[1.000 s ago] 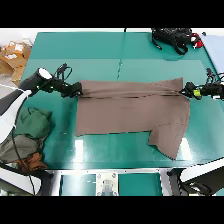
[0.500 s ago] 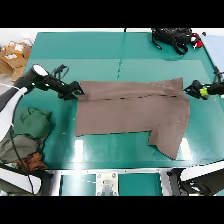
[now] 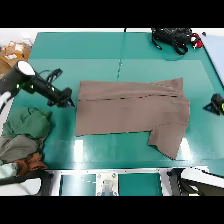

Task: Fold the shirts.

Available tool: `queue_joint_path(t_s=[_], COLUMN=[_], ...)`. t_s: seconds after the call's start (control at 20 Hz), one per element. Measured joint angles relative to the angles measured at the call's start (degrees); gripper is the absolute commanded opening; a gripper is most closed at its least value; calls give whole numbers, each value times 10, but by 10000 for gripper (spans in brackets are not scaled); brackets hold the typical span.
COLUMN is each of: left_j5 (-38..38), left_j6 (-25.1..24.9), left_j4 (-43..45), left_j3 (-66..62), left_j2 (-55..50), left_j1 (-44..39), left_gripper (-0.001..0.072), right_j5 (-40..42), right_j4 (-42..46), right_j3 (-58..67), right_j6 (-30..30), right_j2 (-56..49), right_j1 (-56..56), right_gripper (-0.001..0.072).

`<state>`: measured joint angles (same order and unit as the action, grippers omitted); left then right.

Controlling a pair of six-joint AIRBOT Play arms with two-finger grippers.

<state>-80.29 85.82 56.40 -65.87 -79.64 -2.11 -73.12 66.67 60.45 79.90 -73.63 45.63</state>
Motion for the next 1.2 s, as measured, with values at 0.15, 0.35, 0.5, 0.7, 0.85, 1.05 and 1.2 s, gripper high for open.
queue_joint_path(t_s=[0.15, 0.35, 0.5, 0.7, 0.85, 1.05, 1.2], left_j5=[61, 158, 270, 412, 479, 501, 491], left_j6=[40, 113, 163, 192, 198, 183, 178], left_j4=[9, 14, 2, -43, -61, -63, -34], left_j3=[132, 274, 342, 374, 382, 371, 353], left_j2=[104, 168, 182, 168, 143, 132, 129], left_j1=[-52, -136, -196, -235, -244, -247, -246], left_gripper=[701, 701, 701, 699, 31, 20, 19], right_j5=[11, 27, 50, 79, 89, 97, 94], right_j4=[43, 63, 54, 27, 8, -3, -3], right_j3=[-120, -237, -289, -323, -332, -337, -333], right_j6=[41, 64, 70, 74, 75, 75, 76], right_j2=[92, 153, 167, 170, 159, 143, 137], right_j1=[27, 36, 22, -19, -64, -111, -124], right_gripper=[336, 476, 496, 504, 501, 178, 16])
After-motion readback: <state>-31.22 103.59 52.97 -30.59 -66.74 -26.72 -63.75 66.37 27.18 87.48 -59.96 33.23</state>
